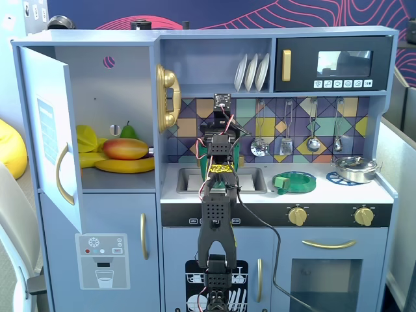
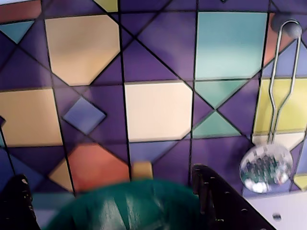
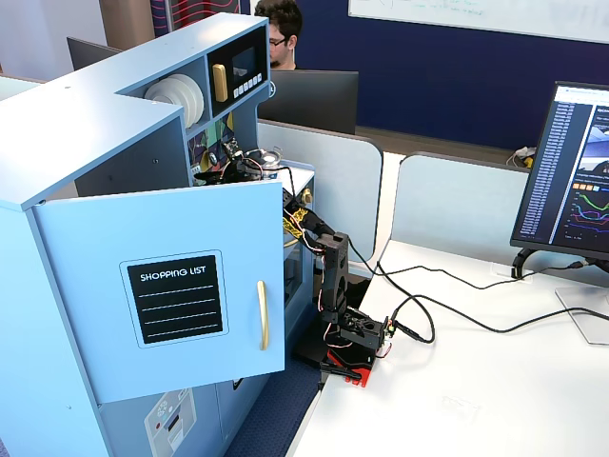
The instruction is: Pick up the green pineapple from the left cabinet and place it in the green recipient
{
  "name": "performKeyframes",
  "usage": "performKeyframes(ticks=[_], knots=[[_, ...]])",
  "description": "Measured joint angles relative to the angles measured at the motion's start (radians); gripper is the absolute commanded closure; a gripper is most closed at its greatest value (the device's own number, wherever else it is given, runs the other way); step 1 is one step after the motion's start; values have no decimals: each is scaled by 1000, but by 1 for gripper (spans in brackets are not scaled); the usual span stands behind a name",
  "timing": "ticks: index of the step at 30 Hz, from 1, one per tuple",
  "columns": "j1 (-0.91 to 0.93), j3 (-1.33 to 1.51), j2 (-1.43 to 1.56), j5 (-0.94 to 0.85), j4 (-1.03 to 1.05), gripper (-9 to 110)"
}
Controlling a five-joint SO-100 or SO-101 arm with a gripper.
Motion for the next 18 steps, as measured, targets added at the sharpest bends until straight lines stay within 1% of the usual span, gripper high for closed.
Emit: performKeyframes(ticks=[3, 7, 13, 18], knots=[[0, 218, 179, 0, -17, 63], [-6, 615, 525, 5, 2, 64], [-17, 1127, 997, 18, 143, 67], [-29, 1437, 1239, 54, 279, 69]])
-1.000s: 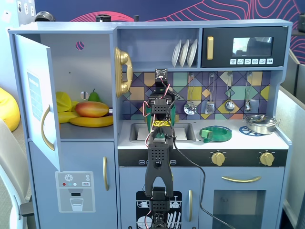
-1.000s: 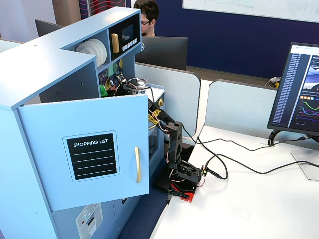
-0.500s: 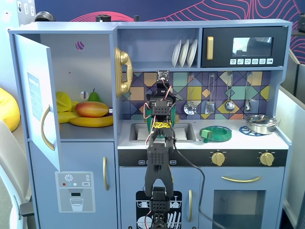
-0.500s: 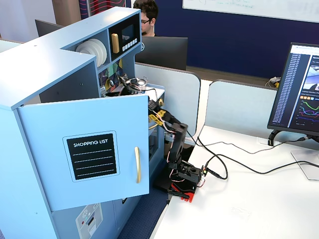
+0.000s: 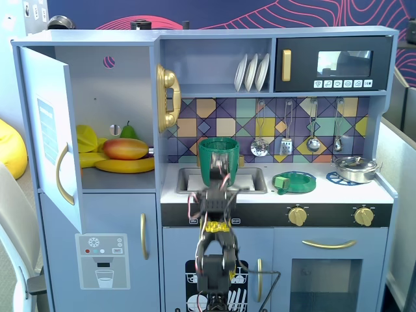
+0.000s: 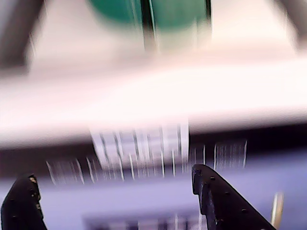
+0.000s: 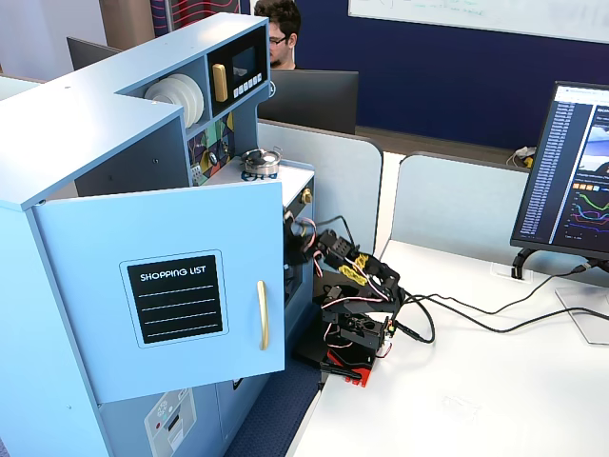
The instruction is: Pick up the green pineapple from the left cabinet and place it in the green recipient
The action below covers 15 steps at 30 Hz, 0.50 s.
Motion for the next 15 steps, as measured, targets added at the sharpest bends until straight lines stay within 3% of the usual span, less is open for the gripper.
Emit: performKeyframes(ticks=[6, 15], knots=[[-31, 334, 166, 29, 172, 81], [-46, 522, 284, 160, 440, 93]])
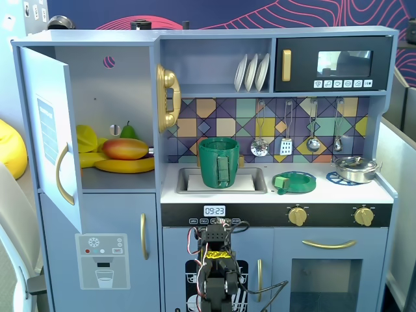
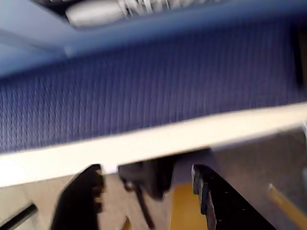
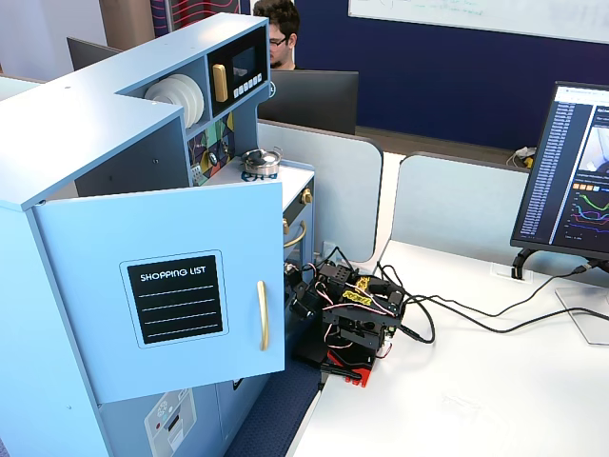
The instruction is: Pick up the green pineapple from the left cabinet and place it in the green recipient
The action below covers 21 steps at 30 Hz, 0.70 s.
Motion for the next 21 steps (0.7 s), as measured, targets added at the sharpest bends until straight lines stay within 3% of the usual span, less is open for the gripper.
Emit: performKeyframes(ticks=[11, 21], knots=[[-9, 3, 35, 83, 66, 93], [-9, 8, 35, -114, 80, 93]])
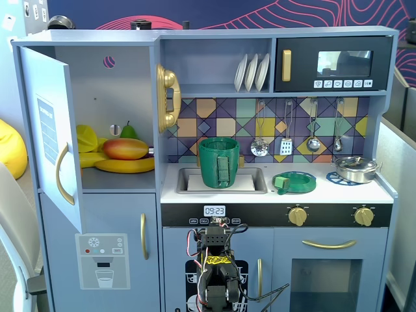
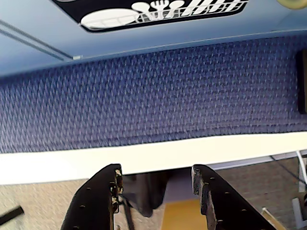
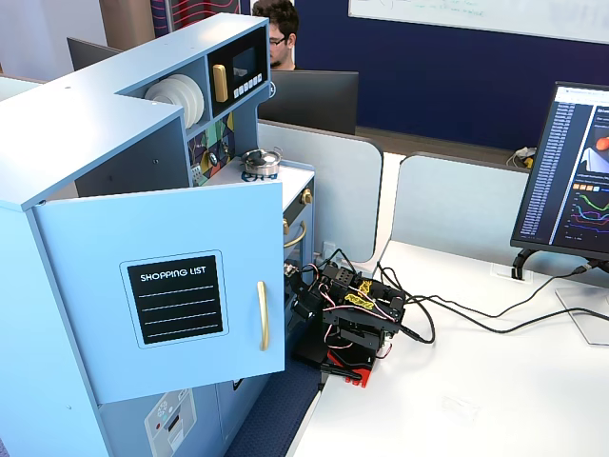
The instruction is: Pick up the green pineapple from the left cabinet and place it in the green recipient
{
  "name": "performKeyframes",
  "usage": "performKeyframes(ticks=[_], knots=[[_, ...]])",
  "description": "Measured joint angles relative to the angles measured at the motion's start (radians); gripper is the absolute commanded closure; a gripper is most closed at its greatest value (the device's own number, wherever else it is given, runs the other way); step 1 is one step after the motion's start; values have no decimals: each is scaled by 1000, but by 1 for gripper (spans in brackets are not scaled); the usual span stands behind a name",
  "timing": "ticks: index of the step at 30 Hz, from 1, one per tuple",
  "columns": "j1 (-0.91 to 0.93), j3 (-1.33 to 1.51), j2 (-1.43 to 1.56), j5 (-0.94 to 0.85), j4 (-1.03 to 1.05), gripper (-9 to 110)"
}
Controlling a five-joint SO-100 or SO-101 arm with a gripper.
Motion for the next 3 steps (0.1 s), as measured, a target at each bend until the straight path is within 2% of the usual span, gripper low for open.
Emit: performKeyframes(ticks=[3], knots=[[0, 0, 0, -8, 2, 93]])
